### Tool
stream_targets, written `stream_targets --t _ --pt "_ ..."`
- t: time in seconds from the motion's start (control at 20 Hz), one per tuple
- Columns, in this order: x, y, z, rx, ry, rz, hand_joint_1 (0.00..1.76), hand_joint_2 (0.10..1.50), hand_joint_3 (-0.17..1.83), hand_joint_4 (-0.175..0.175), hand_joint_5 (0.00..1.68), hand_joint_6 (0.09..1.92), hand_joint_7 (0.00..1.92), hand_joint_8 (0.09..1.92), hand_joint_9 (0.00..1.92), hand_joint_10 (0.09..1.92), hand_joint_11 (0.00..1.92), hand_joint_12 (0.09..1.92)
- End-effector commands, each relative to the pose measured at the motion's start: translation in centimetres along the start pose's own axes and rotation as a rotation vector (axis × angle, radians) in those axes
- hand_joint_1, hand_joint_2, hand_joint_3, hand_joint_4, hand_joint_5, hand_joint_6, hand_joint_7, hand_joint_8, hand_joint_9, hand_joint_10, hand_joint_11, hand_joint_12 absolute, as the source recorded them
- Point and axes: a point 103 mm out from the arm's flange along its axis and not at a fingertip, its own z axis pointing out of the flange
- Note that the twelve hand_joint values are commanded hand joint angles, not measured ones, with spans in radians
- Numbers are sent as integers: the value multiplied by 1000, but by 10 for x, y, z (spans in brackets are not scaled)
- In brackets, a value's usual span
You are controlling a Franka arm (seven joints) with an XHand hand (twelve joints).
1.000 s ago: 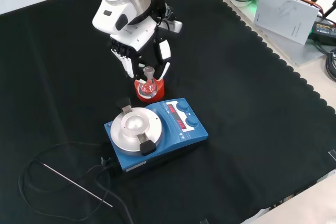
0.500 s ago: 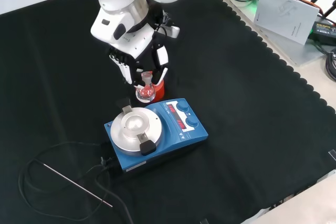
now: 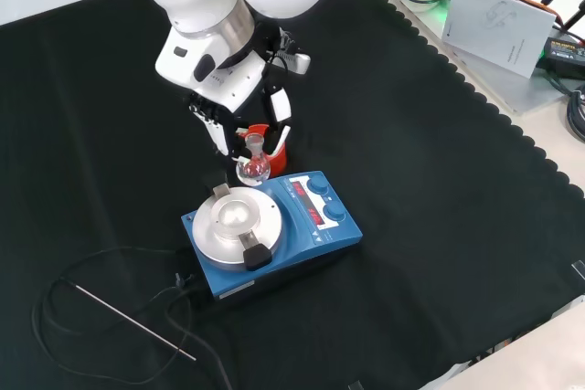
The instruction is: Place the round-bottom flask on the heater.
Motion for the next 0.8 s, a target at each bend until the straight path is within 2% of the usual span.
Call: stream_targets --t 0.05,0.3,0.8 --pt "3 10 -3 8 -9 -7 1329 463 977 -175 1230 726 1462 676 1739 341 1693 927" --pt "10 18 -12 2 -36 -26 1329 463 978 -175 1230 726 1462 676 1739 340 1693 927" --pt "16 27 -10 -1 -37 -44 1329 463 978 -175 1230 726 1462 676 1739 340 1694 928"
